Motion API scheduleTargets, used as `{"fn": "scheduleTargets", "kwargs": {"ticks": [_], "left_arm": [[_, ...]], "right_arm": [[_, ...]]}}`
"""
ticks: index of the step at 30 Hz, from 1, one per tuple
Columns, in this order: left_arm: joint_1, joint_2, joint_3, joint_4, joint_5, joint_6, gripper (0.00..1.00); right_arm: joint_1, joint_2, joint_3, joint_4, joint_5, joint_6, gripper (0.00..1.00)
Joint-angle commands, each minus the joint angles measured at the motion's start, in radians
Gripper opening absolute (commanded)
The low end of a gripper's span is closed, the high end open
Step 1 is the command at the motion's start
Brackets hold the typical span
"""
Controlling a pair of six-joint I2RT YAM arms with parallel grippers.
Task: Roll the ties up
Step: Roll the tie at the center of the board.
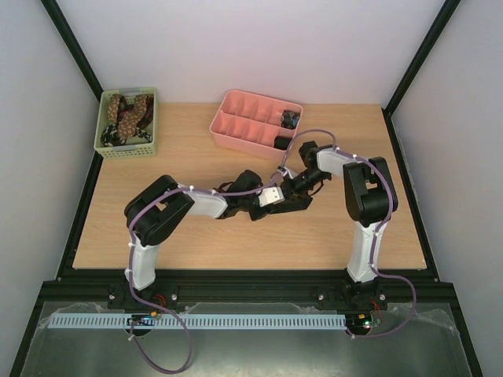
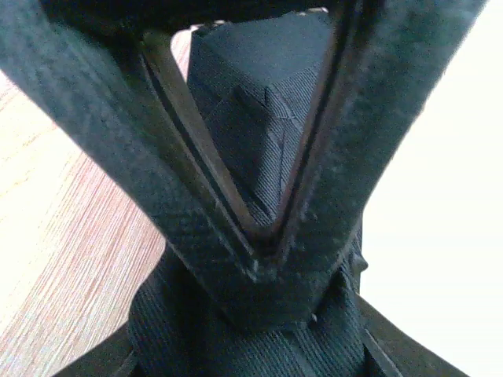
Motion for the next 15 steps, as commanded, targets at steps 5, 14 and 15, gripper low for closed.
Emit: {"fn": "scheduleTargets", "kwargs": {"ticks": [5, 14, 15], "left_arm": [[0.064, -0.03, -0.044, -0.133, 0.061, -0.017, 0.69], [0.079, -0.152, -0.117, 0.067, 0.165, -0.1, 0.96], [0.081, -0.16, -0.125, 0.076, 0.167, -0.109, 0.98]], "right_arm": [[-0.055, 0.097, -0.097, -0.027, 0.214, -0.039, 0.01], [-0.082, 0.09, -0.114, -0.01, 0.298, -0.046, 0.01], [-0.082, 0.089, -0.113, -0.013, 0.298, -0.049, 0.01]]}}
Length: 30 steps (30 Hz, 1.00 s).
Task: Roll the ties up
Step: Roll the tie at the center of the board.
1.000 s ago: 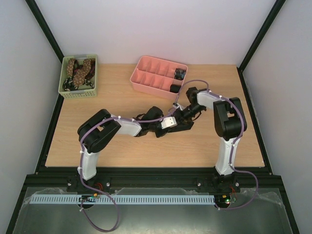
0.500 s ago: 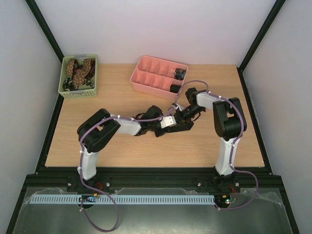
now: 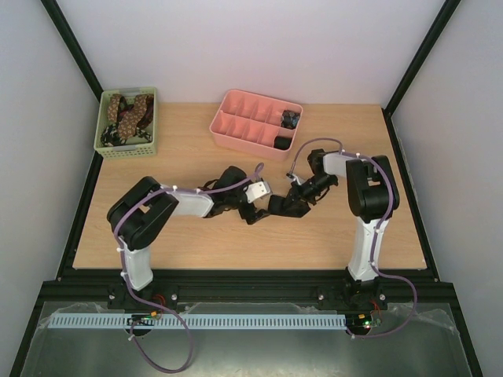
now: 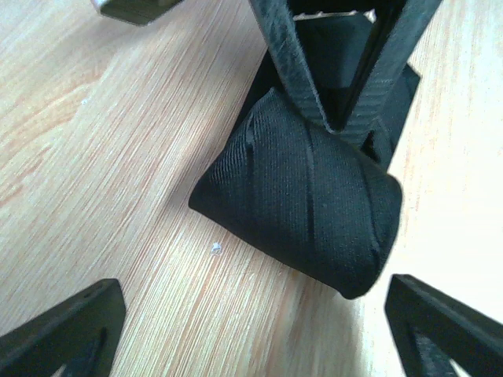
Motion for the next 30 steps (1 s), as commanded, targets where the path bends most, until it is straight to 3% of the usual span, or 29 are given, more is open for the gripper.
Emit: {"fn": "scheduleTargets", "kwargs": {"ticks": [1, 8, 12, 15, 22, 30], "left_arm": [[0.01, -0.063, -0.036, 0.079, 0.051, -0.052, 0.99], [0.039, -0.258, -0.104, 0.078, -0.009, -0.069, 0.99], [0.049, -0.341, -0.125, 0.05, -0.085, -0.161, 0.99], [0.101, -0.31, -0.07, -0.124, 0.169, -0.08, 0.99], [0.044, -0.314, -0.257, 0.145, 0.138, 0.014, 0.99], [0.033, -0.114, -0.221, 0.287, 0.194, 0.043, 0.93]], "right_arm": [[-0.001, 0.048, -0.039, -0.022, 0.27, -0.016, 0.01], [0.067, 0.105, 0.061, -0.092, 0.235, -0.063, 0.01], [0.111, 0.132, 0.099, -0.158, 0.208, -0.136, 0.01], [0.133, 0.163, 0.133, -0.194, 0.178, -0.156, 0.01], [0.184, 0.2, 0.153, -0.204, 0.12, -0.152, 0.01], [0.197, 0.226, 0.15, -0.199, 0.121, -0.151, 0.01]]}}
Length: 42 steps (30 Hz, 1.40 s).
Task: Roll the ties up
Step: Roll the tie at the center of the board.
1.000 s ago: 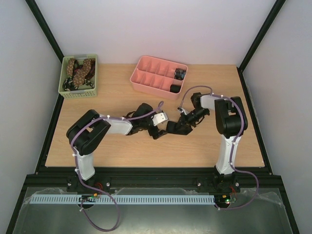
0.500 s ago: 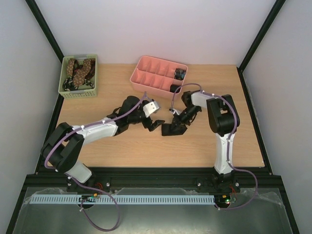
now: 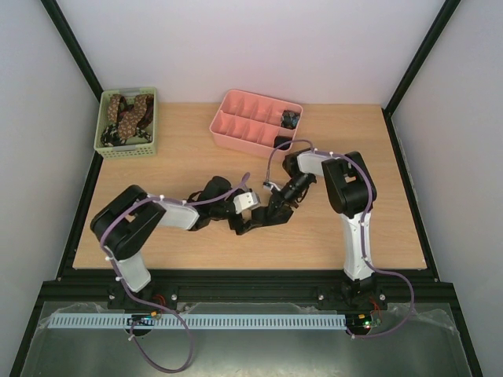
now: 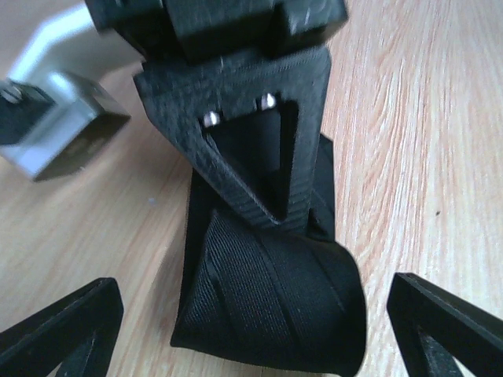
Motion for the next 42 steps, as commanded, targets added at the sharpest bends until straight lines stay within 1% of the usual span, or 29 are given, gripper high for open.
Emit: {"fn": "scheduleTargets", "kwargs": {"ticks": [1, 5, 9, 11, 12, 14, 17, 19, 22, 23, 25, 29, 32, 34, 37, 39, 40, 42], "left_arm": [[-0.006, 0.086, 0.037, 0.115, 0.072, 0.063, 0.92], [-0.021, 0.138, 0.046, 0.114, 0.083, 0.107, 0.86], [-0.041, 0.173, 0.052, 0.12, 0.038, 0.14, 0.77], [-0.047, 0.185, 0.055, 0.12, 0.005, 0.148, 0.71], [-0.05, 0.191, 0.057, 0.118, -0.009, 0.153, 0.66], [-0.056, 0.201, 0.064, 0.096, -0.04, 0.16, 0.53], [-0.057, 0.194, 0.067, 0.041, -0.064, 0.159, 0.38], [-0.057, 0.185, 0.069, -0.025, -0.074, 0.162, 0.33], [-0.057, 0.176, 0.063, -0.12, -0.093, 0.171, 0.3], [-0.057, 0.172, 0.057, -0.14, -0.099, 0.171, 0.29], [-0.057, 0.163, 0.042, -0.156, -0.111, 0.168, 0.29], [-0.057, 0.165, 0.044, -0.176, -0.14, 0.149, 0.29], [-0.057, 0.174, 0.058, -0.186, -0.145, 0.142, 0.29], [-0.056, 0.178, 0.067, -0.191, -0.145, 0.136, 0.3], [-0.057, 0.181, 0.075, -0.195, -0.141, 0.132, 0.31], [-0.057, 0.182, 0.08, -0.201, -0.142, 0.13, 0.32], [-0.057, 0.182, 0.082, -0.202, -0.142, 0.129, 0.32], [-0.057, 0.18, 0.083, -0.208, -0.142, 0.129, 0.33]], "right_arm": [[0.014, 0.085, -0.027, 0.014, 0.167, -0.009, 0.01], [0.014, 0.09, -0.023, 0.017, 0.179, -0.008, 0.01], [0.014, 0.101, -0.007, 0.017, 0.182, -0.006, 0.01], [0.014, 0.101, 0.001, 0.015, 0.182, -0.003, 0.01], [0.014, 0.101, 0.005, 0.016, 0.183, -0.002, 0.01], [0.014, 0.099, 0.012, 0.017, 0.188, 0.001, 0.03], [0.014, 0.08, 0.016, 0.016, 0.203, 0.01, 0.1], [0.011, 0.046, 0.013, 0.015, 0.213, 0.019, 0.2], [0.005, -0.062, -0.025, 0.048, 0.209, 0.065, 0.29], [0.004, -0.098, -0.044, 0.059, 0.195, 0.074, 0.33], [0.004, -0.17, -0.08, 0.075, 0.169, 0.087, 0.37], [0.004, -0.231, -0.107, 0.066, 0.099, 0.106, 0.39], [0.014, -0.237, -0.098, 0.081, 0.038, 0.148, 0.41], [0.025, -0.22, -0.083, 0.09, 0.028, 0.17, 0.42], [0.033, -0.174, -0.072, 0.126, 0.037, 0.193, 0.41], [0.035, -0.142, -0.069, 0.146, 0.059, 0.19, 0.38], [0.035, -0.132, -0.07, 0.158, 0.076, 0.192, 0.34], [0.035, -0.121, -0.071, 0.177, 0.107, 0.192, 0.19]]}}
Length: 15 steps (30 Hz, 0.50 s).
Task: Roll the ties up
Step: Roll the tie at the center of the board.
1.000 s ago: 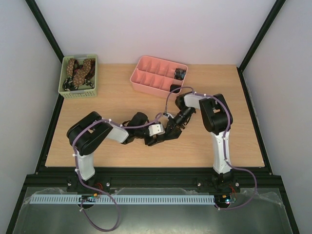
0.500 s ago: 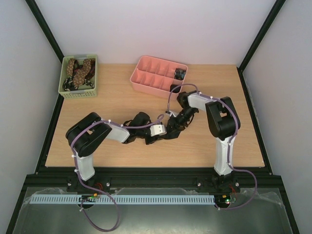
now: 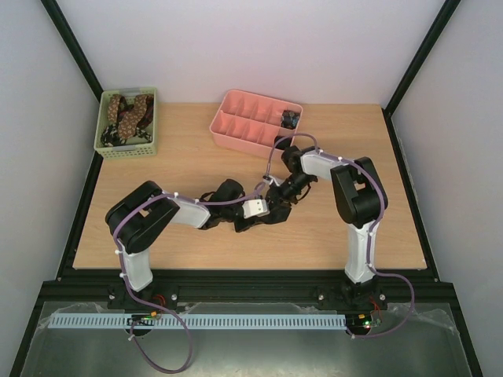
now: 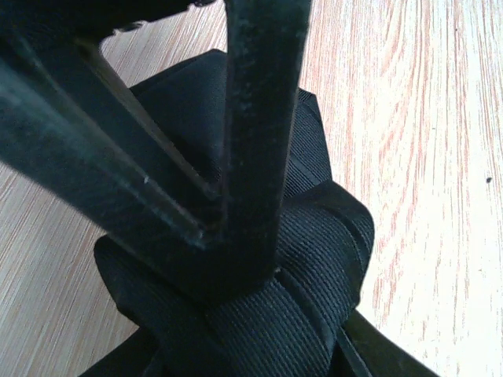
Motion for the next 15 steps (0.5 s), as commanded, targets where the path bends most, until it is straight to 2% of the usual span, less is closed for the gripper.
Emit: {"fn": "scheduleTargets", "kwargs": {"ticks": [1, 3, 9, 15], "left_arm": [[0.001, 0.031, -0.012, -0.139, -0.062, -0.006, 0.34], [0.001, 0.025, -0.012, -0.14, -0.058, -0.007, 0.37], [0.034, -0.026, 0.033, -0.098, 0.042, -0.073, 0.67], [0.039, -0.068, 0.012, 0.03, 0.122, -0.09, 0.79]], "right_arm": [[0.008, 0.049, 0.008, 0.041, 0.073, 0.024, 0.11], [0.007, 0.053, 0.002, 0.041, 0.106, 0.016, 0.02], [-0.012, 0.068, -0.048, 0.016, 0.18, -0.018, 0.01], [-0.066, 0.112, -0.054, 0.017, 0.229, -0.032, 0.01]]}}
